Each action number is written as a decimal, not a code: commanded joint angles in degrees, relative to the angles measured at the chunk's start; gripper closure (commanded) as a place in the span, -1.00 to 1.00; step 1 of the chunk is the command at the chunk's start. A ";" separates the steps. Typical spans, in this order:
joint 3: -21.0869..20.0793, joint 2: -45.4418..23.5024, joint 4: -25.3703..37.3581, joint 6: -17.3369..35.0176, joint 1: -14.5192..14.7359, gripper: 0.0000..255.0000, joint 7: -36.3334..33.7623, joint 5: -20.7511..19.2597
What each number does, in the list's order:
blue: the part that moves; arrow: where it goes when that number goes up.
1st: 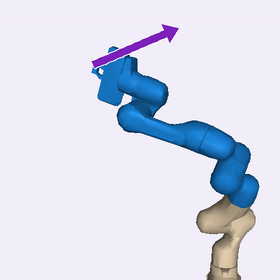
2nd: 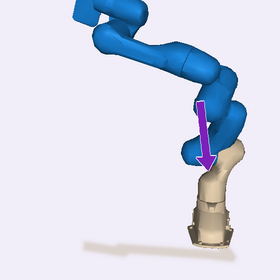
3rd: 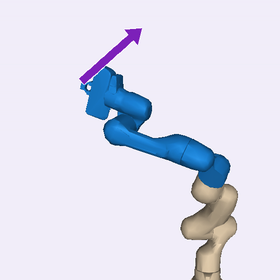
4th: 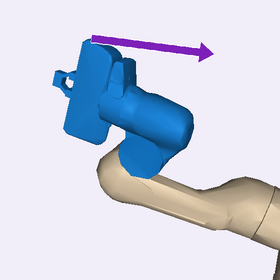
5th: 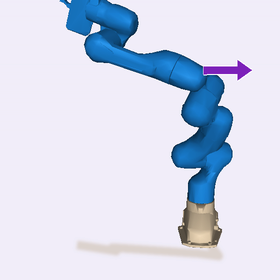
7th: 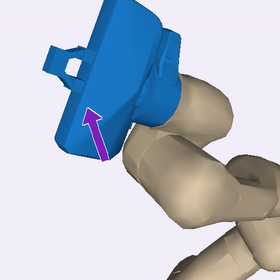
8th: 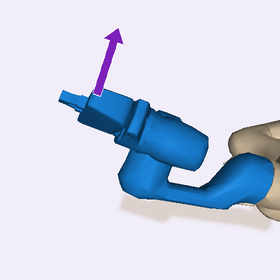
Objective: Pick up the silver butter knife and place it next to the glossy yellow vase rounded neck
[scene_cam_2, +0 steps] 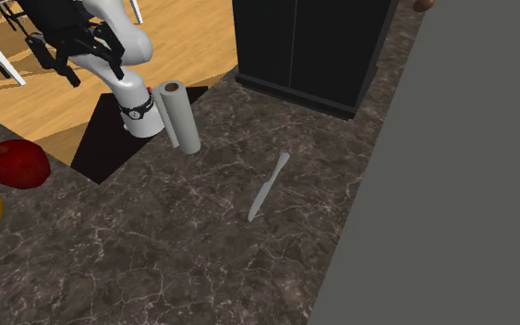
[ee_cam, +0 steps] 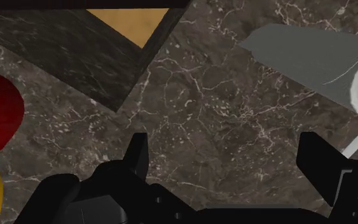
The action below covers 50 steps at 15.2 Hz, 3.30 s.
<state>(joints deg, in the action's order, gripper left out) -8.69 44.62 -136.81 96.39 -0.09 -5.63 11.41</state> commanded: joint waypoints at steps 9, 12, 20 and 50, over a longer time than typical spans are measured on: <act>-15.54 -9.24 -1.07 12.54 0.13 -1.00 -20.42 7.02; -20.33 -14.02 0.55 16.41 -0.70 -1.00 -26.70 7.58; -33.61 -31.26 8.58 26.19 -5.30 -1.00 -46.33 1.60; -34.19 -68.14 27.36 33.76 3.58 1.00 -82.73 -30.40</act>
<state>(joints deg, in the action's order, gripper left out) -42.92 -23.28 -109.34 129.01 3.49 -88.40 -19.01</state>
